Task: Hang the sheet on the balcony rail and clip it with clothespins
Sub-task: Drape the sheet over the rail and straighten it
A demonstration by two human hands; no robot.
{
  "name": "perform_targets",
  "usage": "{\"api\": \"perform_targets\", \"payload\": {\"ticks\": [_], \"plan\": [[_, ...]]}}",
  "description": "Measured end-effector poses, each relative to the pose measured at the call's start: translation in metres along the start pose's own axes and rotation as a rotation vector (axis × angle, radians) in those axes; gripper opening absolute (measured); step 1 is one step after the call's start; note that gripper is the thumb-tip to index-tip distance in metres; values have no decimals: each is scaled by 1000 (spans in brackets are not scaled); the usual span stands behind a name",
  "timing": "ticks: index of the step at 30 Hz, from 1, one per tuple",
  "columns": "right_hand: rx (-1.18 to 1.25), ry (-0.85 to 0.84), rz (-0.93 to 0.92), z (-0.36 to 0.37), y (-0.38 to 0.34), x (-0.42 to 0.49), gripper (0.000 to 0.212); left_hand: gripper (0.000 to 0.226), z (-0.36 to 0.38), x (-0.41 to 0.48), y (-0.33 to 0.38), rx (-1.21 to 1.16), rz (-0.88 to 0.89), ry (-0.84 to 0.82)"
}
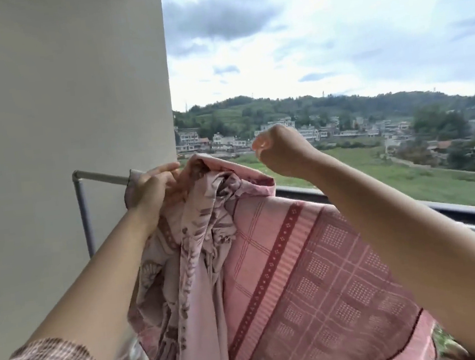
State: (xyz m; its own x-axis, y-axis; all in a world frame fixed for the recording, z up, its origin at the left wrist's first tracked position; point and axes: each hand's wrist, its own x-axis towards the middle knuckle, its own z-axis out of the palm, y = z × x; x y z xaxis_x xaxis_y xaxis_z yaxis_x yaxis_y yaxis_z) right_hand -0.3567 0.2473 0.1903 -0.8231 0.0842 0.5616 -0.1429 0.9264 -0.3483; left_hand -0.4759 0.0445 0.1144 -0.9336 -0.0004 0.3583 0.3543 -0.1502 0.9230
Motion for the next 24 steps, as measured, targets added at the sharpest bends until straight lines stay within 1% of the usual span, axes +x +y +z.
{"api": "perform_targets", "payload": {"ticks": [2, 3, 4, 5, 7, 8, 10, 12, 13, 15, 16, 17, 19, 20, 22, 23, 24], "plan": [[3, -45, 9, 17, -18, 22, 26, 31, -24, 11, -17, 68, -14, 113], [-28, -92, 1, 27, -28, 33, 31, 31, -35, 20, -26, 148, -21, 155], [-67, -133, -4, 39, -36, 43, 38, 38, -44, 29, -34, 242, -30, 173], [-99, -156, -14, 50, -43, 54, 43, 51, -51, 39, -43, 347, -51, 167], [-143, -165, -30, 71, -58, 76, 47, 75, -67, 60, -57, 526, -97, 150], [-159, -166, -29, 79, -66, 86, 47, 83, -74, 74, -65, 555, -123, 140], [-181, -220, 4, 91, -82, 104, 49, 89, -88, 97, -76, 497, -169, 61], [-280, -345, 47, 102, -96, 116, 50, 76, -98, 112, -90, 474, -185, -95], [-372, -413, 71, 109, -103, 120, 46, 63, -101, 120, -98, 507, -160, -169], [-562, -502, 114, 123, -111, 126, 46, 31, -105, 123, -104, 596, -26, -259], [-627, -515, 127, 128, -114, 129, 45, 23, -107, 128, -105, 607, 45, -267], [-675, -511, 130, 131, -116, 131, 43, 18, -108, 135, -104, 577, 112, -264], [-751, -506, 134, 133, -120, 134, 39, 14, -116, 155, -96, 444, 156, -199], [-767, -507, 150, 132, -122, 136, 38, 15, -122, 168, -88, 321, 111, -151], [-704, -467, 204, 129, -126, 142, 35, 21, -134, 198, -68, -34, -19, -55], [-635, -411, 231, 124, -128, 147, 31, 23, -140, 213, -57, -182, -43, -6], [-566, -331, 240, 118, -130, 154, 27, 25, -147, 225, -45, -251, -38, 38]]}}
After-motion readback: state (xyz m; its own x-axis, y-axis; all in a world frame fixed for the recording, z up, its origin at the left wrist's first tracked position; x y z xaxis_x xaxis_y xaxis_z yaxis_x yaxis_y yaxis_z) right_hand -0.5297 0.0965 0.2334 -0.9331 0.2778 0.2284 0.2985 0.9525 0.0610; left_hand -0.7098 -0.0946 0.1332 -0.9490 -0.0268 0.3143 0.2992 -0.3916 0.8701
